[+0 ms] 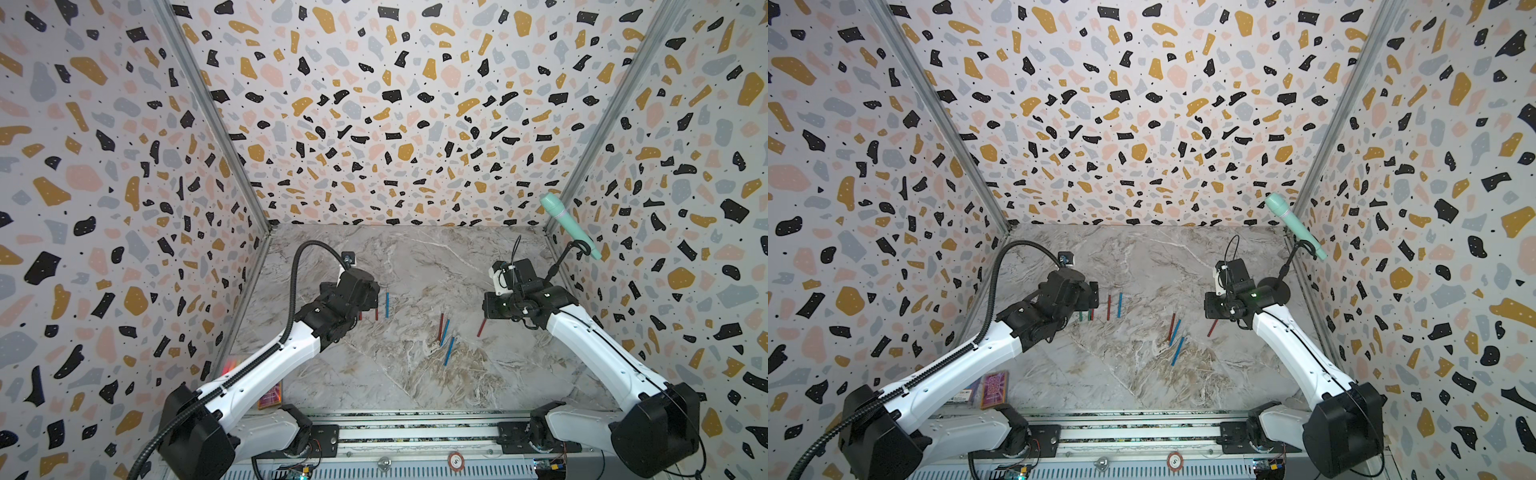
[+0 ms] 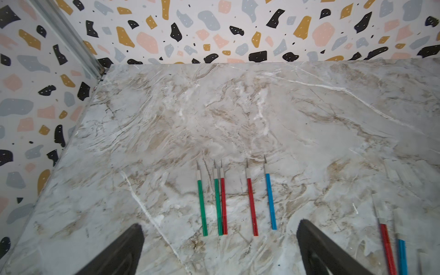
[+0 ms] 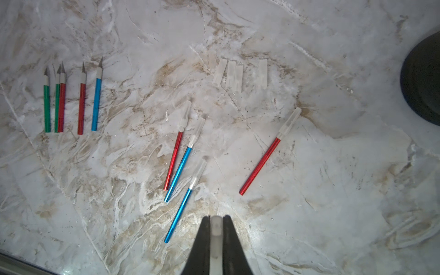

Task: Remove protective caps from carving knives
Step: Place the protective sleeve at the center of the board.

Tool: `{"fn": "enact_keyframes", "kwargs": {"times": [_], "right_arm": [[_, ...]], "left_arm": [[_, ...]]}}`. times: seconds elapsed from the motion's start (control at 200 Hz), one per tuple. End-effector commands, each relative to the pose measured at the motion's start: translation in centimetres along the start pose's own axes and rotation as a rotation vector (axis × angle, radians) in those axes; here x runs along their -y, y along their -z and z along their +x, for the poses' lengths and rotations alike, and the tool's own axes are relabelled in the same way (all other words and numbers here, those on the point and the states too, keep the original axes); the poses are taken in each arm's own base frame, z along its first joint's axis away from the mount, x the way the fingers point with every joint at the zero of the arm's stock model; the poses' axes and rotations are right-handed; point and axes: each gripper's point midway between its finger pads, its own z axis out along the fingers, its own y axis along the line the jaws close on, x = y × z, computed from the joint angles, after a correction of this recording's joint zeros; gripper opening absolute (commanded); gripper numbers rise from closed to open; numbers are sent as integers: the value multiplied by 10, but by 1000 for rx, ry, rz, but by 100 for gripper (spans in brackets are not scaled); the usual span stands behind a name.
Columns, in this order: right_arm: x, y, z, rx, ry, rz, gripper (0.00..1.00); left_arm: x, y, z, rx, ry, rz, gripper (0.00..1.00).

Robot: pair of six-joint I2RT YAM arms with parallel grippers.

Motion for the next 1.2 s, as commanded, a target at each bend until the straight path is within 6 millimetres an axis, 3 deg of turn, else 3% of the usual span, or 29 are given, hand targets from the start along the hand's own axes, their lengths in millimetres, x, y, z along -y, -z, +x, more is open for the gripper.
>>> {"fn": "enact_keyframes", "kwargs": {"times": [0.0, 0.31, 0.776, 1.056, 1.196], "right_arm": [[1, -7, -2, -30, 15, 49, 0], [16, -65, 0, -161, 19, 171, 0], [36, -131, -24, -266, -10, 207, 0], [40, -131, -52, -257, 8, 263, 0], [43, -141, -59, -306, 29, 297, 0]], "left_arm": [[-17, 13, -17, 121, 39, -42, 99], [-30, 21, -14, 191, 72, -55, 100], [-31, 21, -10, 181, 65, -62, 99], [-30, 20, -9, 178, 59, -65, 100], [-28, 17, -7, 164, 48, -63, 100]]}}
